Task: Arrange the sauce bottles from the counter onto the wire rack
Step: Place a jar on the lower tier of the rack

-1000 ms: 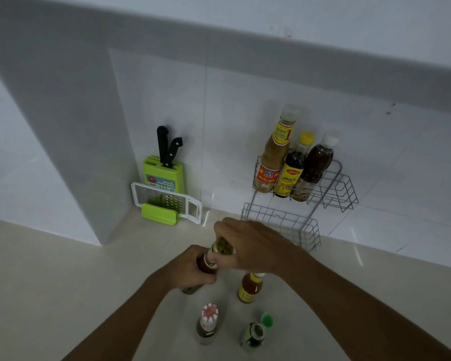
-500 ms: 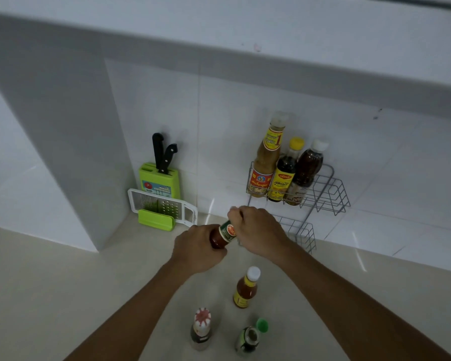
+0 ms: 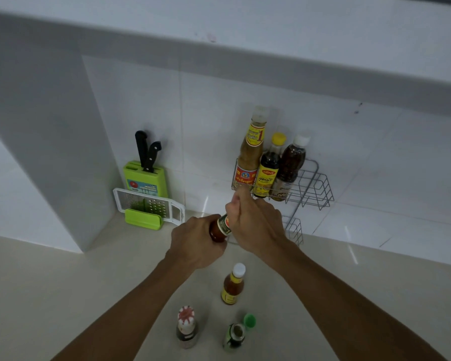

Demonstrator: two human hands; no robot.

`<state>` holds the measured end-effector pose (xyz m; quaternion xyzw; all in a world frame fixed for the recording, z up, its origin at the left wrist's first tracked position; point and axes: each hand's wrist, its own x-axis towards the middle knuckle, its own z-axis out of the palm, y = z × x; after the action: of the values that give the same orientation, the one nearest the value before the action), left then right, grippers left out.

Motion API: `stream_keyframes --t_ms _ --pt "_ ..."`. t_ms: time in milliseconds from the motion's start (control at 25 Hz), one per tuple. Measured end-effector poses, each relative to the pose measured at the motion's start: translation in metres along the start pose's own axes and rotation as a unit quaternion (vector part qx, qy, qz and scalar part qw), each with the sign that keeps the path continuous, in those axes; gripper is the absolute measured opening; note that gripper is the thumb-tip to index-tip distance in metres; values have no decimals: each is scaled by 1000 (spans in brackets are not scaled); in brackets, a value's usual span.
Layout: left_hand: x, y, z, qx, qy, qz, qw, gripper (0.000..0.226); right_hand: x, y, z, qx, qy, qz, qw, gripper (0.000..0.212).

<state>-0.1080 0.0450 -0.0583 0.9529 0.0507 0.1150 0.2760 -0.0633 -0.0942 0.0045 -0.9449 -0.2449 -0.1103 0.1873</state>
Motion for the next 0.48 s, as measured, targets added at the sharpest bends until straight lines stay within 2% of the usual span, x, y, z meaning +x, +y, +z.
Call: stream_keyframes --t_ms 80,120,200,240,360,480 --pt "5 5 3 31 58 11 998 27 1 5 1 71 21 15 997 27" --pt "8 6 4 28 67 9 997 26 2 8 2 161 22 34 986 26" --pt "18 6 4 -23 67 6 997 26 -1 11 5 372 -16 88 924 29" --pt "22 6 6 -51 62 7 997 25 -3 13 9 426 -35 107 898 35" --pt "36 12 13 -47 48 55 996 29 -7 26 25 416 -66 134 897 34" --pt "51 7 28 -117 -24 92 989 49 -6 46 31 374 -31 131 918 29"
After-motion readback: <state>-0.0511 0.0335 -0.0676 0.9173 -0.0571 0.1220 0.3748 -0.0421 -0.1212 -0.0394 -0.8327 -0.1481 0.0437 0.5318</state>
